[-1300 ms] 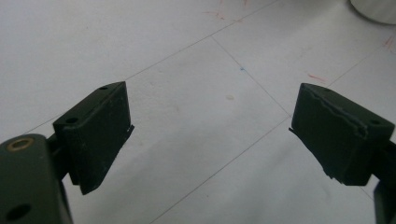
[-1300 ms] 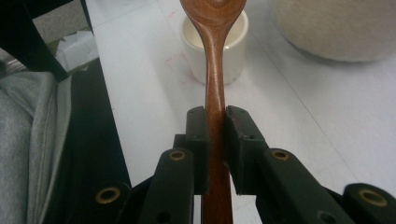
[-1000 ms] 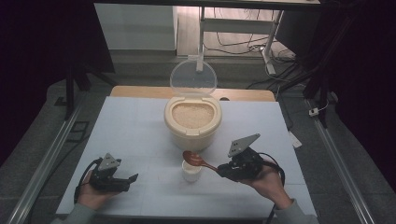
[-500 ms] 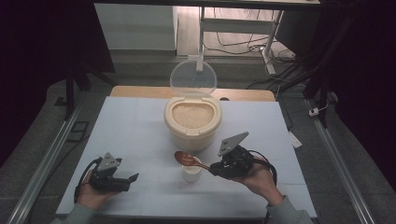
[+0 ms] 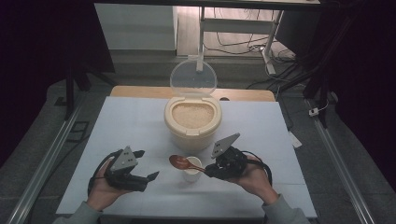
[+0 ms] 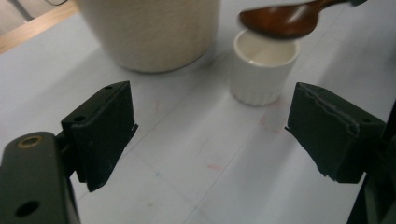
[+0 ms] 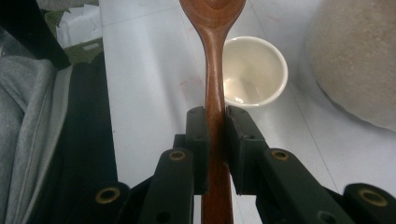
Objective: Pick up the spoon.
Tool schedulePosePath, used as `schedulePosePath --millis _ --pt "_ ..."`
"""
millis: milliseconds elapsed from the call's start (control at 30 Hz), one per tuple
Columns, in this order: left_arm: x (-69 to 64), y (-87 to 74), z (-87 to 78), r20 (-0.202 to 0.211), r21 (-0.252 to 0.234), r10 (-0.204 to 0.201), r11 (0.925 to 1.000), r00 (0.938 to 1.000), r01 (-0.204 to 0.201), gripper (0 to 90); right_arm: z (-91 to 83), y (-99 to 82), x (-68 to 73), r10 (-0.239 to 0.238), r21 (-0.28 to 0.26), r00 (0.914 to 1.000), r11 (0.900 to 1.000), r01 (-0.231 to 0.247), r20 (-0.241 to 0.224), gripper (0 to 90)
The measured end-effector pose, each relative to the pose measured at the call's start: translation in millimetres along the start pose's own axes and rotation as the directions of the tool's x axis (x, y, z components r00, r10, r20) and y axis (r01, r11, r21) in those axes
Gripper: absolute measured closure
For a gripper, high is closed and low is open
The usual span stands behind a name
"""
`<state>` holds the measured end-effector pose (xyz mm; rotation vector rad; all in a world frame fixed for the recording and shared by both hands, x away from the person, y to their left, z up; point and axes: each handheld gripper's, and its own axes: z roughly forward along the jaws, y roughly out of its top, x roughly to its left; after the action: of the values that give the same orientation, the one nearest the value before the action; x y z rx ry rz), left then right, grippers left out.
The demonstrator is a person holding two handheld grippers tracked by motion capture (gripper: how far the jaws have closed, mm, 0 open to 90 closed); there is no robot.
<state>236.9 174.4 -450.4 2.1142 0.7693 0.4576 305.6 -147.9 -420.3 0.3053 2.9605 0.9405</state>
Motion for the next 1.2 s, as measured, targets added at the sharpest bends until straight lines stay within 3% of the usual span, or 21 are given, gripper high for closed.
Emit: schedulePosePath --millis 267,567,667,700,733,800,833,867,933,1100,1200 --pt "-11.9 27.2 11.7 0.059 -0.002 0.064 0.9979 0.9962 -0.064 15.9 8.5 5.2 0.8 -0.009 0.018 1.0 0.9998 0.009 -0.003 79.0" --pt "-24.0 49.3 31.0 0.132 0.036 0.13 0.9901 0.9827 -0.136 18.2 18.1 12.3 3.4 -0.032 0.038 0.9995 0.9988 0.032 -0.01 79.0" --pt "-30.4 57.3 37.1 0.167 0.054 0.168 0.9823 0.9715 -0.179 21.3 19.6 14.5 4.7 -0.041 0.041 0.9991 0.9983 0.042 -0.013 79.0" --pt "-35.1 61.6 41.7 0.186 0.076 0.2 0.9732 0.962 -0.217 22.3 20.2 15.0 5.1 -0.043 0.038 0.999 0.9983 0.044 -0.014 79.0" --pt "-35.1 61.6 41.7 0.186 0.076 0.2 0.9732 0.962 -0.217 23.1 20.6 15.5 5.7 -0.046 0.039 0.9989 0.9982 0.046 -0.013 79.0" --pt "-41.1 65.1 48.9 0.209 0.105 0.231 0.9607 0.9503 -0.257 25.3 20.6 16.4 6.1 -0.055 0.045 0.9983 0.9974 0.056 -0.016 79.0" --pt "-42.2 65.7 50.8 0.213 0.115 0.238 0.9572 0.9477 -0.266 26.5 21.0 16.8 6.5 -0.058 0.043 0.9981 0.9973 0.059 -0.018 79.0" --pt "-42.2 65.7 50.8 0.213 0.115 0.238 0.9572 0.9477 -0.266 27.7 21.0 16.8 6.5 -0.058 0.043 0.9981 0.9973 0.059 -0.018 79.0" --pt "-43.8 66.8 54.8 0.22 0.141 0.25 0.9485 0.943 -0.284 30.3 20.9 17.8 8.2 -0.06 0.044 0.998 0.9972 0.061 -0.017 79.0" --pt "-44.4 68.0 56.6 0.234 0.154 0.257 0.9424 0.9377 -0.297 37.6 20.3 20.2 10.4 -0.093 0.054 0.9956 0.9941 0.094 -0.012 79.0" --pt "-43.9 68.5 60.0 0.243 0.18 0.261 0.9341 0.9342 -0.308 41.2 23.3 21.8 13.2 -0.113 0.051 0.9935 0.9922 0.114 -0.012 79.0"
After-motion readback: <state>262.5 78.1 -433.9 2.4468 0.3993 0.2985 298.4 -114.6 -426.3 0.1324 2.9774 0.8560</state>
